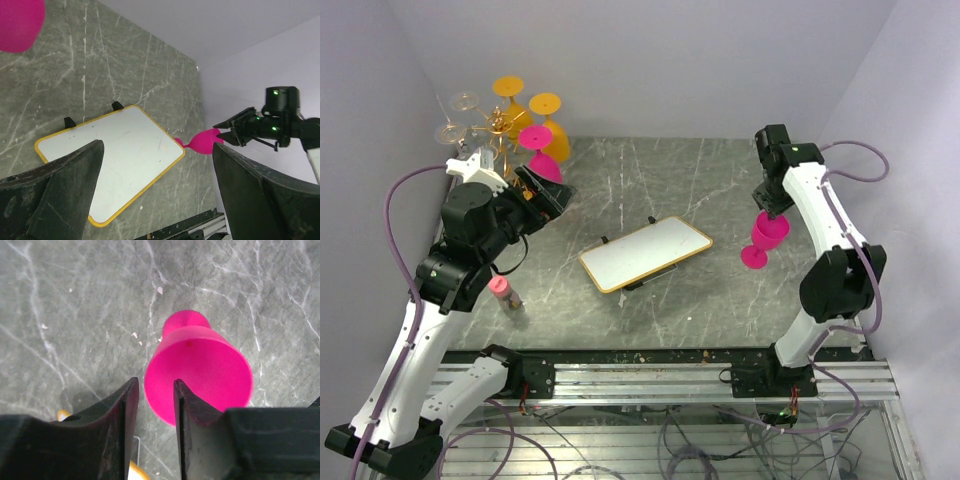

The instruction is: Take the wine glass off the wine glass rack

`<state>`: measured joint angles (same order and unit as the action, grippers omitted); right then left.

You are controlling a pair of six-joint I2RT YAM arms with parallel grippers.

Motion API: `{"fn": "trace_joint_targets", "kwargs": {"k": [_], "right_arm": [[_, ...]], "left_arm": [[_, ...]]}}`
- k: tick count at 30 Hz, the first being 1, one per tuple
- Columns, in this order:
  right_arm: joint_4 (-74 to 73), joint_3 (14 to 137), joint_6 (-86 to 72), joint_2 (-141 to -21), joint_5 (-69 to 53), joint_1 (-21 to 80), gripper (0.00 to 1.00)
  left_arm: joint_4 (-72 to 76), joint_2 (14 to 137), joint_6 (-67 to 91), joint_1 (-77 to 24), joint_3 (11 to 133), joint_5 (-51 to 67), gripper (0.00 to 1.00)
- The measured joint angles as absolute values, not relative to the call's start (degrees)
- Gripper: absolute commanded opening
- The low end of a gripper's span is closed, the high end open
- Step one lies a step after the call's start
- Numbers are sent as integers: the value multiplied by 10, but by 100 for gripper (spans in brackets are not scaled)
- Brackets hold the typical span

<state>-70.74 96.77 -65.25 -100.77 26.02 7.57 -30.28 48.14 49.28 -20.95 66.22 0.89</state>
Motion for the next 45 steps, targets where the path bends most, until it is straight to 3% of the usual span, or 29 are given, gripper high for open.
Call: {"fn": "trace_joint_targets", "kwargs": {"k": [2, 4, 8, 12, 19, 27, 38, 45], "right_arm": [[-710, 970, -645, -985, 258, 76, 65], [-710, 980, -636, -962, 256, 76, 82], [-705, 995, -608, -911, 255, 76, 99], [-671, 975, -577, -840, 240, 76, 100], [-552, 817, -553, -639, 209, 76, 100], [-420, 690, -546, -479, 225, 76, 100], [-378, 654, -540, -465, 249, 78, 100], [-373, 654, -539, -466, 262, 80, 100]], "left_arm": [[-304, 481, 493, -209, 662, 3, 99], [-304, 481, 493, -209, 662, -3, 100], [-305, 481, 493, -209, 662, -13, 100], [-313, 481, 520, -209, 662, -51, 99], [-340, 486, 644, -209, 619, -193, 99], [-316, 580, 665, -181, 634, -230, 98], [-267, 686, 680, -52, 720, -159, 95], [-264, 765, 691, -52, 809, -136, 82]]}}
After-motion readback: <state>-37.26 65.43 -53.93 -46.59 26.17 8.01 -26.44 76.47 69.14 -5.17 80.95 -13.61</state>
